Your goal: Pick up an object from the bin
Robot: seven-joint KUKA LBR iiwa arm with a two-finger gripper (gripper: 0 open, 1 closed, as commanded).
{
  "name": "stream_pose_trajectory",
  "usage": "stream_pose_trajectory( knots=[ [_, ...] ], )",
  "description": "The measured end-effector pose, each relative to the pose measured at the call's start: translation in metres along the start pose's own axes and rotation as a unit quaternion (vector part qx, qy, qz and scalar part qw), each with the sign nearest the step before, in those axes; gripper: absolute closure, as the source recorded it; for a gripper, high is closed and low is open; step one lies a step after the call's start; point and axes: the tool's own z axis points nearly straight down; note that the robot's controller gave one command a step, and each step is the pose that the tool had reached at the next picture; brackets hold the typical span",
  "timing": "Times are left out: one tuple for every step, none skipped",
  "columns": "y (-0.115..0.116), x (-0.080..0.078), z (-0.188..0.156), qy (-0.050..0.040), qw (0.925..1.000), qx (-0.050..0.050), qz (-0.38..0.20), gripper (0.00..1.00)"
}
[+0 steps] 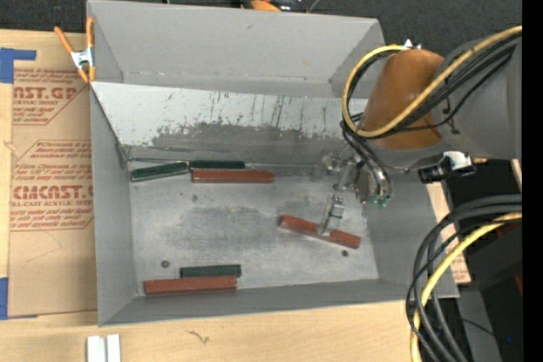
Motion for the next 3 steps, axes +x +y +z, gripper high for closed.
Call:
stream_pose_trajectory(
  knots=[
    [-0.012,0.055,0.046,-0.0007,0.9946,0.001,0.104,0.00],
    [-0.012,0.053,0.044,-0.0028,0.9947,0.001,0.103,1.00],
    [-0.008,0.068,-0.087,-0.0073,0.9949,-0.001,0.101,1.00]
  ],
)
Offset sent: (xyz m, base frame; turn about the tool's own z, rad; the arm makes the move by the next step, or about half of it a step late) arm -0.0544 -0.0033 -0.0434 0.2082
